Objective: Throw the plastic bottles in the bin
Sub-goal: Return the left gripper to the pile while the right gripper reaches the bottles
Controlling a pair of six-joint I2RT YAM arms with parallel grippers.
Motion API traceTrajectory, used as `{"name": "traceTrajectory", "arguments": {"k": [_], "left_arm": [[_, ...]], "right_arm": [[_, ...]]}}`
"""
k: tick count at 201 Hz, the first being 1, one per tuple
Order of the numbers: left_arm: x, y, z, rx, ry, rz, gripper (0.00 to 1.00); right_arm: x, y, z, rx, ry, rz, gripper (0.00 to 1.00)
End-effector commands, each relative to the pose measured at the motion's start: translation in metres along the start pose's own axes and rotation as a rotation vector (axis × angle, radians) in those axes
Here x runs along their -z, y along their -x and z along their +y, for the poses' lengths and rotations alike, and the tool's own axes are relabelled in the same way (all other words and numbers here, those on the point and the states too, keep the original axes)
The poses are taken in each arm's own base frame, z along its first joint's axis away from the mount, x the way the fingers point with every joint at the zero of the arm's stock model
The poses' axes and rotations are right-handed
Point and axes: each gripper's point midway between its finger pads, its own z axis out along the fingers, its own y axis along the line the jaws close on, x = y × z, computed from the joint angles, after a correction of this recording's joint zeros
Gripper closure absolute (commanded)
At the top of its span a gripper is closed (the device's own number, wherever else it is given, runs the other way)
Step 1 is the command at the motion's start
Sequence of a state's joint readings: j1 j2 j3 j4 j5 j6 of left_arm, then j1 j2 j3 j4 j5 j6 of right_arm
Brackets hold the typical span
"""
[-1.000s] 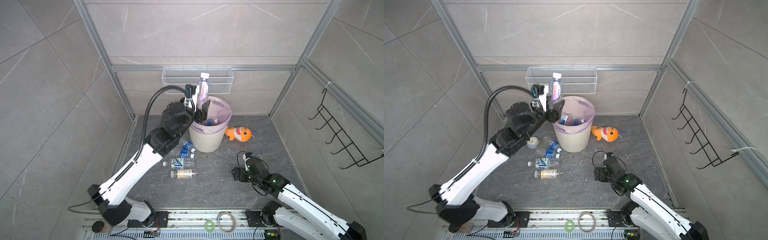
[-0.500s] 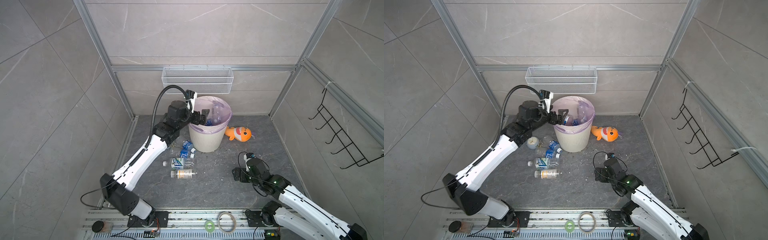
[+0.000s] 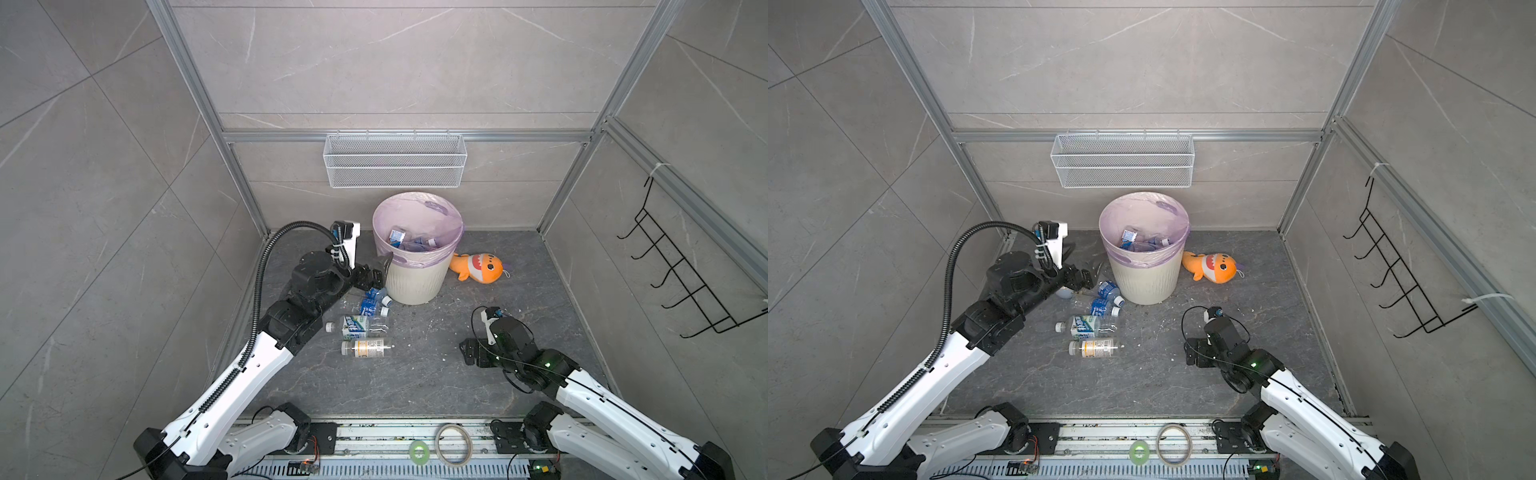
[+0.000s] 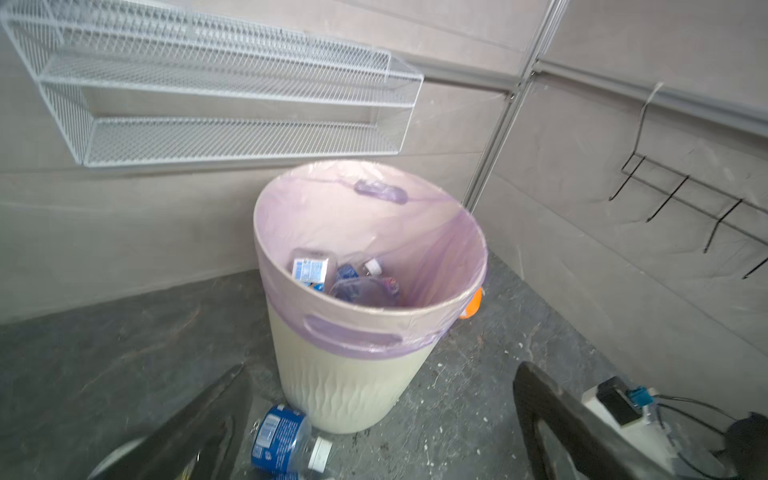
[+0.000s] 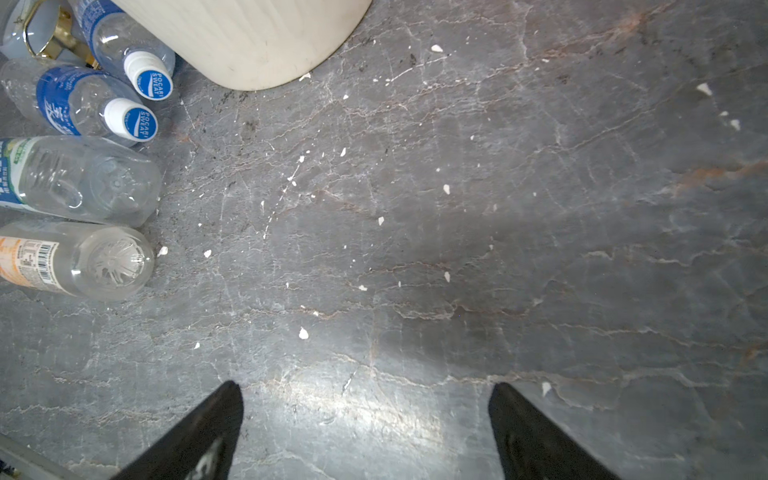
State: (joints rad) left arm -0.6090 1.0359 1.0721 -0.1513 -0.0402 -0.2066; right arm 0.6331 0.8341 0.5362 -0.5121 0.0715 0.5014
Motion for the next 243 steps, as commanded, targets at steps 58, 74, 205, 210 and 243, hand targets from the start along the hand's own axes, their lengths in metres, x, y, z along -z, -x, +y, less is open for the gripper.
{"name": "traceTrajectory", "arguments": {"k": [58,74,205,210,243], "left_arm": [[0.012,-0.051,0.022,0.093,0.061,0.022,0.00],[0.010,-0.068,0.027,0.114,0.073,0.047,0.00],[0.042,-0.155,0.102,0.344,0.266,0.098,0.02],[0.043,-0.159,0.103,0.348,0.269,0.100,0.02],[0.052,-0.178,0.112,0.365,0.311,0.096,0.02]], "right_arm": [[0.011,0.037,0.079,0.286,0.095,-0.090,0.10],[0.011,0.037,0.098,0.371,0.077,-0.099,0.11],[-0.026,0.024,0.223,0.818,0.079,-0.049,0.11],[-0.028,0.024,0.226,0.827,0.080,-0.044,0.11],[-0.039,0.020,0.245,0.878,0.106,-0.021,0.11]]}}
